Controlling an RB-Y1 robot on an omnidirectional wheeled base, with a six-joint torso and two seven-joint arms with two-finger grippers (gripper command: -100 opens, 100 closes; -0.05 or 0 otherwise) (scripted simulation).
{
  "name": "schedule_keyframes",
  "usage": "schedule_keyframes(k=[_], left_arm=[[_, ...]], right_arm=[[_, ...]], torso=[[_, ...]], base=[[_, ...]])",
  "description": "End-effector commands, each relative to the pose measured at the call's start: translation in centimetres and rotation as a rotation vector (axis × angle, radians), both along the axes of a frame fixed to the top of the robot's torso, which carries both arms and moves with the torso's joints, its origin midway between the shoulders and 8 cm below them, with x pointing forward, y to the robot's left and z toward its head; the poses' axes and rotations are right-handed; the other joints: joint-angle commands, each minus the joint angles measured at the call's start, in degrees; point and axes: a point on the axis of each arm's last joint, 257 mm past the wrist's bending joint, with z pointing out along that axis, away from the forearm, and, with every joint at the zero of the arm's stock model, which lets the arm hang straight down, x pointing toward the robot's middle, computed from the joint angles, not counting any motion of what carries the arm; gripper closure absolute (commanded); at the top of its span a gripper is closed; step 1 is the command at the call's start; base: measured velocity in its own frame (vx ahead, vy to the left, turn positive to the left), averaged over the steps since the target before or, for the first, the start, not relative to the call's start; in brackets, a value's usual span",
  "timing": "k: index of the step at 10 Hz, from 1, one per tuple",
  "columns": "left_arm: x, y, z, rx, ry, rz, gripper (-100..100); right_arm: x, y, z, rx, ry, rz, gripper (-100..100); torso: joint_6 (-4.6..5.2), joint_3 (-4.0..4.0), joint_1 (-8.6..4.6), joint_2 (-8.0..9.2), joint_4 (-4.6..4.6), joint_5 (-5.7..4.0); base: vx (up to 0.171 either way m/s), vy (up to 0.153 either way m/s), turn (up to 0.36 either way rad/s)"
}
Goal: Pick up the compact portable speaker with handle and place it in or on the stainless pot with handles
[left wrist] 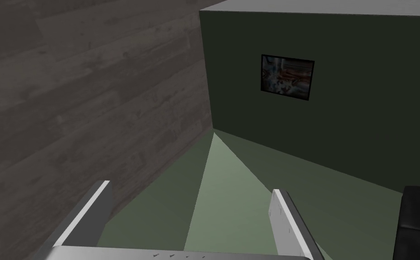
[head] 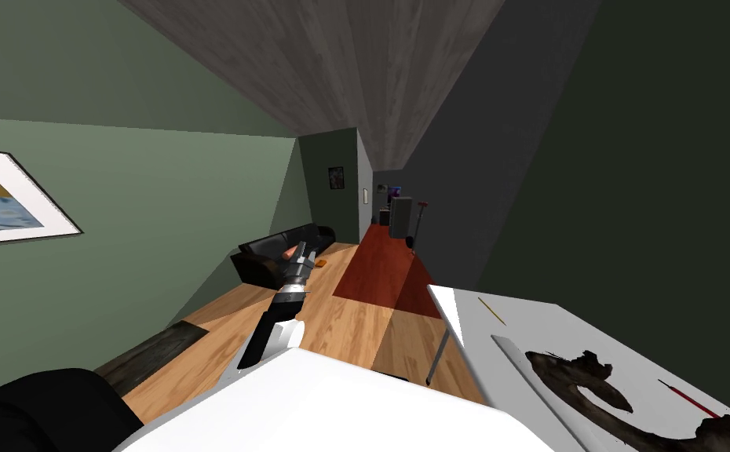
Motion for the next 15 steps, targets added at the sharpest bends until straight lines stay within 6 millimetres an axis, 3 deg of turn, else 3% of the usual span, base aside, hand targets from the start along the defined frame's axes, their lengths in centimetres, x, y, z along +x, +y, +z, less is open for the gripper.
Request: schedule_keyframes(k=[1, 2, 3, 4, 8, 9, 10, 12, 15], left_arm=[[0.0, 0.0, 0.0, 0.0, 0.0, 0.0, 0], [0.0, 0.0, 0.0, 0.0, 0.0, 0.0, 0], [0.0, 0.0, 0.0, 0.0, 0.0, 0.0, 0], [0.0, 0.0, 0.0, 0.0, 0.0, 0.0, 0], [0.0, 0.0, 0.0, 0.0, 0.0, 0.0, 0], [0.0, 0.0, 0.0, 0.0, 0.0, 0.0, 0], [0.0, 0.0, 0.0, 0.0, 0.0, 0.0, 0], [0.0, 0.0, 0.0, 0.0, 0.0, 0.0, 0], [0.0, 0.0, 0.0, 0.0, 0.0, 0.0, 0]], right_arm=[[-0.4, 0.5, 1.4, -0.009, -0.002, -0.039, 100], [-0.6, 0.7, 2.3, -0.012, 0.002, -0.057, 100], [-0.4, 0.5, 1.7, -0.008, 0.0, -0.041, 100], [-0.3, 0.6, 1.8, -0.007, -0.001, -0.043, -100], [-0.3, 0.5, 1.8, -0.009, -0.001, -0.042, -100], [-0.3, 0.5, 1.8, -0.009, -0.001, -0.042, 0], [0.9, 0.6, 1.7, 0.0, -0.036, -0.049, -100], [1.3, 0.6, 1.7, 0.003, -0.048, -0.051, -100], [3.2, 0.8, 1.7, 0.019, -0.104, -0.061, -100]], torso=[[0.0, 0.0, 0.0, 0.0, 0.0, 0.0], [0.05, -0.02, 0.15, 0.0, -0.04, 0.11], [0.08, -0.03, 0.25, 0.01, -0.06, 0.18], [0.1, 0.03, 0.38, 0.11, -0.03, 0.2], [0.17, 0.16, 0.66, 0.31, 0.03, 0.28], [0.17, 0.16, 0.66, 0.32, 0.03, 0.29], [0.17, 0.16, 0.67, 0.32, 0.03, 0.29], [0.19, 0.58, 0.61, 1.04, 0.21, 0.28], [0.2, 0.58, 0.68, 1.02, 0.22, 0.29]], base=[[0.079, -0.057, 0.042], [0.069, -0.054, 0.029], [0.029, -0.026, 0.011], [0.006, -0.007, 0.013], [0.001, -0.001, 0.001], [0.0, 0.0, 0.0], [-0.141, -0.02, -0.02], [-0.192, -0.008, -0.007], [-0.183, -0.002, -0.014]])
